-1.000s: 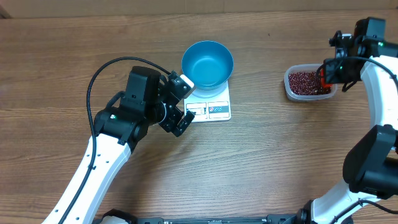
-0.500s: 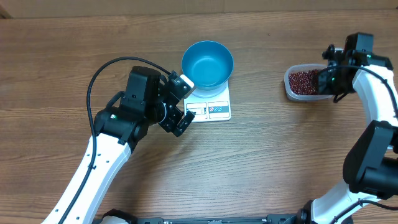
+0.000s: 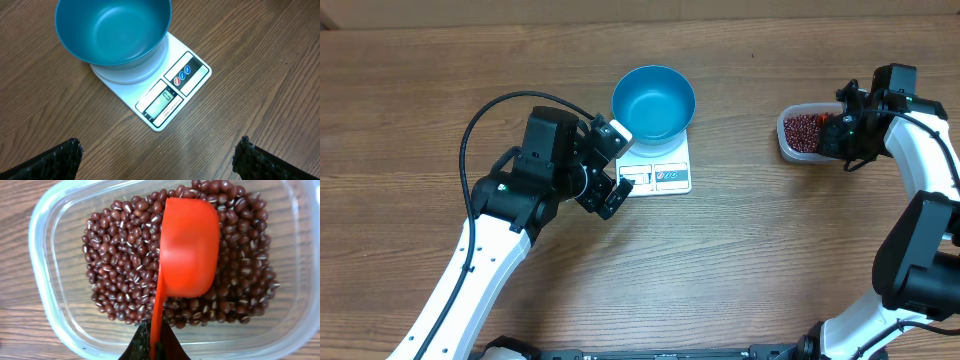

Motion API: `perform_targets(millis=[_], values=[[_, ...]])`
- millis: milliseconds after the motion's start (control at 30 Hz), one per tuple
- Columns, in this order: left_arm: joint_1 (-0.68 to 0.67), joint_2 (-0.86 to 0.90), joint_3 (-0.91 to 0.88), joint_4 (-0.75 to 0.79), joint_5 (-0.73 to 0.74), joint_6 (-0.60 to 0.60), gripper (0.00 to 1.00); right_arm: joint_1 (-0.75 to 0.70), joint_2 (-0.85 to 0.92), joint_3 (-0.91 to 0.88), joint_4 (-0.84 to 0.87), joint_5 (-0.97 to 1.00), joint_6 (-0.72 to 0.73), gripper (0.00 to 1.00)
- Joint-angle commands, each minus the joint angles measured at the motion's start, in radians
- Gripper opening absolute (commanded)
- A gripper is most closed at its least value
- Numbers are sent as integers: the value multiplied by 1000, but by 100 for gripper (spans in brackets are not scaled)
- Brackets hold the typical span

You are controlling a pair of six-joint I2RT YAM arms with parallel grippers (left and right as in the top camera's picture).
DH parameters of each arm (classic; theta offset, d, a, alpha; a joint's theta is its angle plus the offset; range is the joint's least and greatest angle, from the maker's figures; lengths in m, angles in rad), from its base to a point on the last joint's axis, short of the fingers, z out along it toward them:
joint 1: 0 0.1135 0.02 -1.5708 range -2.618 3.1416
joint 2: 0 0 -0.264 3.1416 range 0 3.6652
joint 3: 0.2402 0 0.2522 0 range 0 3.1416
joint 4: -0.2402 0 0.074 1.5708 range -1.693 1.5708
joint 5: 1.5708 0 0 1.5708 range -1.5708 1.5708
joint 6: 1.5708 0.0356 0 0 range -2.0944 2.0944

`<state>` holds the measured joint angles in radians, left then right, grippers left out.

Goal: Scoop item into bowl and weigh 150g on scale
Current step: 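Scoop red beans from the tub with the right gripper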

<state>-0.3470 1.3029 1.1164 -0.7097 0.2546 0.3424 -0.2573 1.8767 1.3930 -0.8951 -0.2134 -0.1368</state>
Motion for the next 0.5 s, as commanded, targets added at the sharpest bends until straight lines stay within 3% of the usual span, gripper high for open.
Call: perform_targets(millis=[0, 467], values=[[-7, 5, -4, 4, 5, -10, 99, 2, 0, -11, 7, -71, 97, 4], [-7, 5, -4, 4, 5, -10, 100, 2, 0, -13, 38, -216, 261, 4]])
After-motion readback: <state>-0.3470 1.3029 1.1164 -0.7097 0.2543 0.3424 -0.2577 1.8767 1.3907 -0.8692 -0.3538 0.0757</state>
